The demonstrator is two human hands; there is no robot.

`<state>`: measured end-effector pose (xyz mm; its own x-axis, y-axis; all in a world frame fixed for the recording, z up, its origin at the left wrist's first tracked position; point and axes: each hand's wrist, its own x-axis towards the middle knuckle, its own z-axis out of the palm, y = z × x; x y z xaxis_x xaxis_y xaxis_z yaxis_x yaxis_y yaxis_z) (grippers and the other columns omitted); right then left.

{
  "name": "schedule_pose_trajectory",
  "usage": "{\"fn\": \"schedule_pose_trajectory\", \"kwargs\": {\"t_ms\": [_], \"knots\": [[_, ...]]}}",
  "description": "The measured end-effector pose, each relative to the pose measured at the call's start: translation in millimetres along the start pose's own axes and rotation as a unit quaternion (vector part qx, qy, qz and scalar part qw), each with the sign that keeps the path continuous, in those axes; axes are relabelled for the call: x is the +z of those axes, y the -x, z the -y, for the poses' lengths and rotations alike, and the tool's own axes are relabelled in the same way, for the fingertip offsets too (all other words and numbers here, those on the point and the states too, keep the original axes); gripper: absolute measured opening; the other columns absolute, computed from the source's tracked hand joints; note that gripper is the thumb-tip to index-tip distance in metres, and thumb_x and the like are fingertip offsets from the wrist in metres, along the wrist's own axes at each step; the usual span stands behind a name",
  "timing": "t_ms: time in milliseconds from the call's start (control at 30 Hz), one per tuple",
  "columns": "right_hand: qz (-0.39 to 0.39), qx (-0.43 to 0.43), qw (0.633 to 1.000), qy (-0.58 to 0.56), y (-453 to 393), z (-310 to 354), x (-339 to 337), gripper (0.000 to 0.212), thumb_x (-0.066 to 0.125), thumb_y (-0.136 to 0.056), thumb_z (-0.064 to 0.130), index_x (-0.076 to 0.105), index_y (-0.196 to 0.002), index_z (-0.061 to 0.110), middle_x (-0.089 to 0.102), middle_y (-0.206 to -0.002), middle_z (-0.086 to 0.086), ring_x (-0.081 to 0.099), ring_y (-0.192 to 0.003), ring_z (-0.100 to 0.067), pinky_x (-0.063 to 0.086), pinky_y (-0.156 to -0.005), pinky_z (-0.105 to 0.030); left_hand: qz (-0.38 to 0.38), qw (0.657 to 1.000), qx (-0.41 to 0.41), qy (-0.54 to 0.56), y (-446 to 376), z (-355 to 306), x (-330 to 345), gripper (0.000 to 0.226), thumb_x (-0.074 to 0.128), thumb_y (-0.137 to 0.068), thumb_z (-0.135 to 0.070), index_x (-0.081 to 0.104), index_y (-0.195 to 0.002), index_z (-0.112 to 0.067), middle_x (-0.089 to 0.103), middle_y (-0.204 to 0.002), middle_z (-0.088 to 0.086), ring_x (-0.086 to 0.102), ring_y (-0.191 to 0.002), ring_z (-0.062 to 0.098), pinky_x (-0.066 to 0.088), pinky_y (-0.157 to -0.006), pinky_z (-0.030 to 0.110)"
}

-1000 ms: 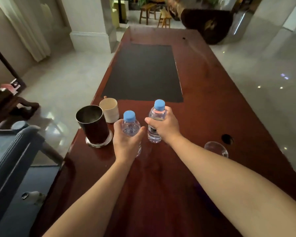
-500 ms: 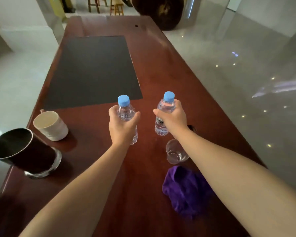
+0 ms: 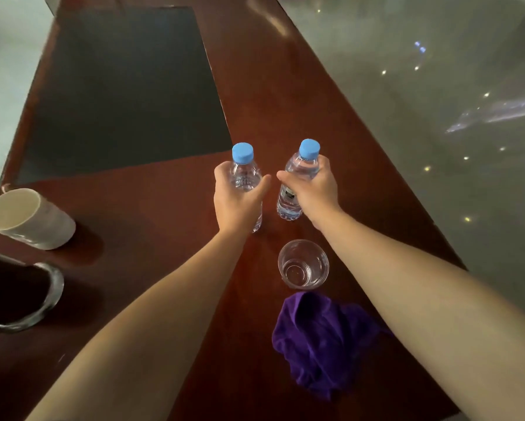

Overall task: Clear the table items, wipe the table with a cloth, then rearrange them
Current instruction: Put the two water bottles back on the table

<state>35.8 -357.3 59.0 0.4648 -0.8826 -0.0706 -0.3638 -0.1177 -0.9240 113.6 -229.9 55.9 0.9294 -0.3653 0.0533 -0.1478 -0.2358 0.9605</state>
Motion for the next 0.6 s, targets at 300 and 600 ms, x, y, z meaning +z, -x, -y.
{"fn": "schedule_pose_trajectory", "kwargs": {"t_ms": [300,600], "knots": [[0.023,-0.006,1.0,0.007,-8,-9,1,0.073,0.079,-0.056,0.058,0.045,-0.118,0.04,0.065,-0.106,0.015,0.064,-0.096,-0.005,0.053,-0.088,-0.035,-0.007,1.0,-0.003,-0.002,-6,9,16,0.062,0.078,-0.072,-0.049,0.04,-0.119,-0.035,0.054,-0.101,-0.024,0.055,-0.092,-0.015,0.039,-0.075,0.01],[0.042,0.001,0.999,0.006,-2,-3,-3,0.073,0.08,-0.06,0.053,0.041,-0.12,0.038,0.061,-0.108,0.015,0.062,-0.098,-0.009,0.049,-0.08,-0.026,0.024,1.0,-0.017,0.01,-2,6,11,0.089,0.081,-0.059,-0.067,0.035,-0.128,-0.034,0.052,-0.111,-0.023,0.054,-0.097,-0.014,0.038,-0.076,0.008]]}}
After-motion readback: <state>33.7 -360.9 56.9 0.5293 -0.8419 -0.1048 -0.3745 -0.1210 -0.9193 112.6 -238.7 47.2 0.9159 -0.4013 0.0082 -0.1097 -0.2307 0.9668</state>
